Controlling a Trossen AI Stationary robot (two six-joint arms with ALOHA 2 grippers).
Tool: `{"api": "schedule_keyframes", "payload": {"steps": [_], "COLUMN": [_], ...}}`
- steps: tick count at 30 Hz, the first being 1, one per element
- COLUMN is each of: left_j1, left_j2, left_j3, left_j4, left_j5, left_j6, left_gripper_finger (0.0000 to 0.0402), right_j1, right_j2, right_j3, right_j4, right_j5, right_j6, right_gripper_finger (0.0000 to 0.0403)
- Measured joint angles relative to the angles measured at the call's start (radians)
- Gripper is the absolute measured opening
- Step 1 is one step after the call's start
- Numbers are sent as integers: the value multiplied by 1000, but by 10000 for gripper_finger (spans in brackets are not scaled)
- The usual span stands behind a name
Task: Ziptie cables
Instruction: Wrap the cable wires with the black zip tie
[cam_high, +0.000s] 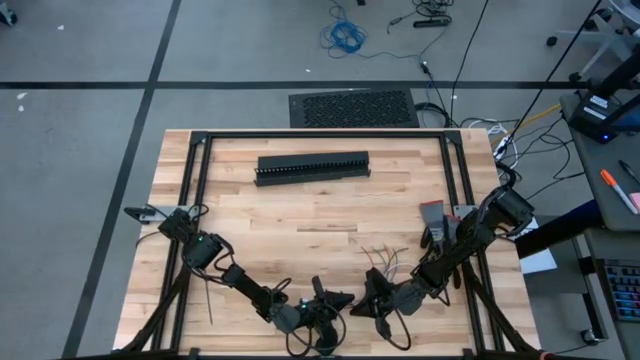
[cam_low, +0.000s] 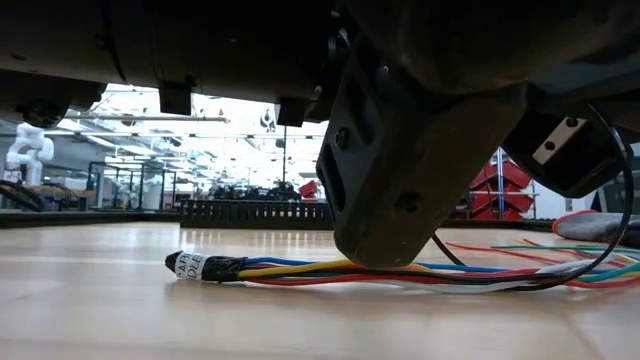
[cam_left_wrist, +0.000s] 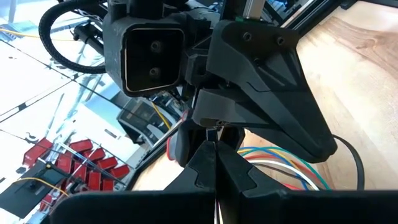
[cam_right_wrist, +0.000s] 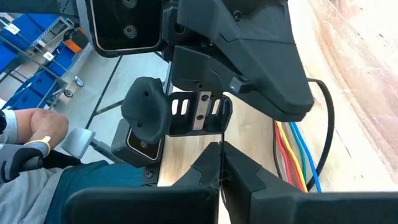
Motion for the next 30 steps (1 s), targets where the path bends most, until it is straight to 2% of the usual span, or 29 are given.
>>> {"api": "schedule_keyframes", "payload": {"steps": [16, 30], "left_j1": [0, -2], "left_j2": [0, 0], "left_j3": [0, 0], "left_j4": [-1, -85], "left_j5": [0, -15], "left_j6": [0, -1], "left_gripper_finger": [0, 0], "right_j1": [-29, -31], "right_j2": [0, 0], "right_j3": [0, 0], "right_j4": [-4, 23], "right_j5": [0, 13], "right_j6": [-11, -24], "right_gripper_finger": [0, 0]}}
